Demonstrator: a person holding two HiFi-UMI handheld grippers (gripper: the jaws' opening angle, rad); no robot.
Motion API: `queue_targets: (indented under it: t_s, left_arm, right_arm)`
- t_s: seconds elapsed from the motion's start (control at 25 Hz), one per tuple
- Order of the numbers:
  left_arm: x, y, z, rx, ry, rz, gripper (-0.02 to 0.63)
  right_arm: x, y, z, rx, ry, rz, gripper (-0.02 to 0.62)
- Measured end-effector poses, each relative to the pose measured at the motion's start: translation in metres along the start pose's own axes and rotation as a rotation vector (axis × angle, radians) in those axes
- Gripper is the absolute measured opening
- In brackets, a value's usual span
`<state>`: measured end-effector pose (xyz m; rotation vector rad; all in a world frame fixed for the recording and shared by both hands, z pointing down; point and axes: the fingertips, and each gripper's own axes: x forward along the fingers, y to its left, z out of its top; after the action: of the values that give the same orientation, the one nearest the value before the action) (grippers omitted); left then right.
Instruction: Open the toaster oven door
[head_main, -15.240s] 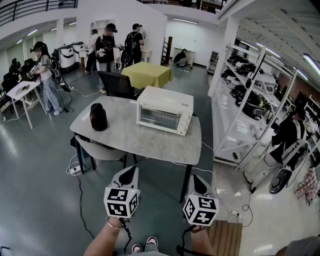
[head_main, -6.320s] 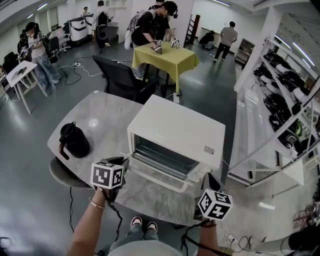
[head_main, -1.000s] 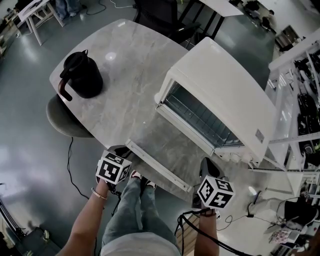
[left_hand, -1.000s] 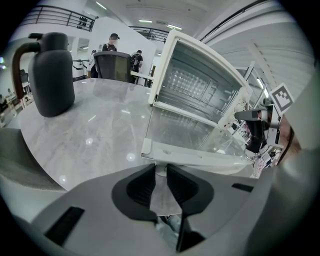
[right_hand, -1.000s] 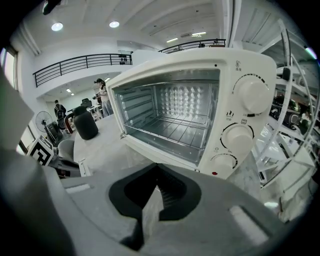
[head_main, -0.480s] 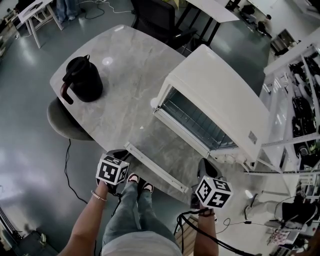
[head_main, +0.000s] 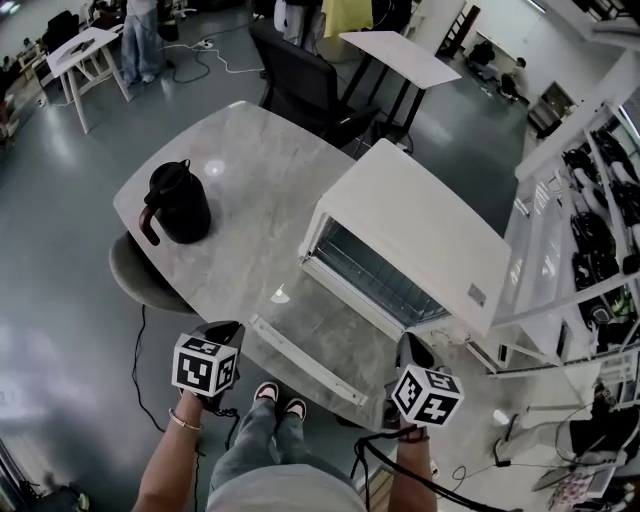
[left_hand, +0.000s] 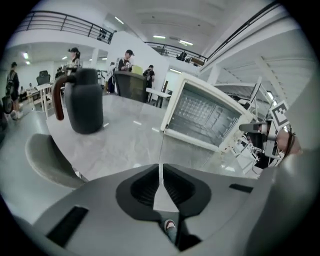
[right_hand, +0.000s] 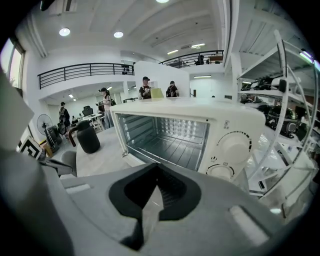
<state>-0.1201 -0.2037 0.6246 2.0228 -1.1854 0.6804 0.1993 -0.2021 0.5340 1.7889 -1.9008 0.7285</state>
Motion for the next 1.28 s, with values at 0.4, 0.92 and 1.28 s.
queue_targets:
  t_s: [0.4, 0.92, 1.28]
  left_arm:
    - [-0.056, -0.054, 0.163, 0.138, -0.353, -0.008, 0.008]
    - [-0.099, -0.143, 0.284, 0.275, -0.725, 0.018, 0.005]
    - [-0.091, -0.165, 0.284, 0.270, -0.737, -0.030, 0.005]
  right_arm:
    - [-0.042, -0.020, 0.074, 0.014, -0.228, -0.002, 0.005]
    - [-0.110, -0.075, 0.147, 0.019, -0.504, -0.120, 0.005]
    - [-0.111, -0.079, 0.143, 0.039, -0.509, -0.112, 0.005]
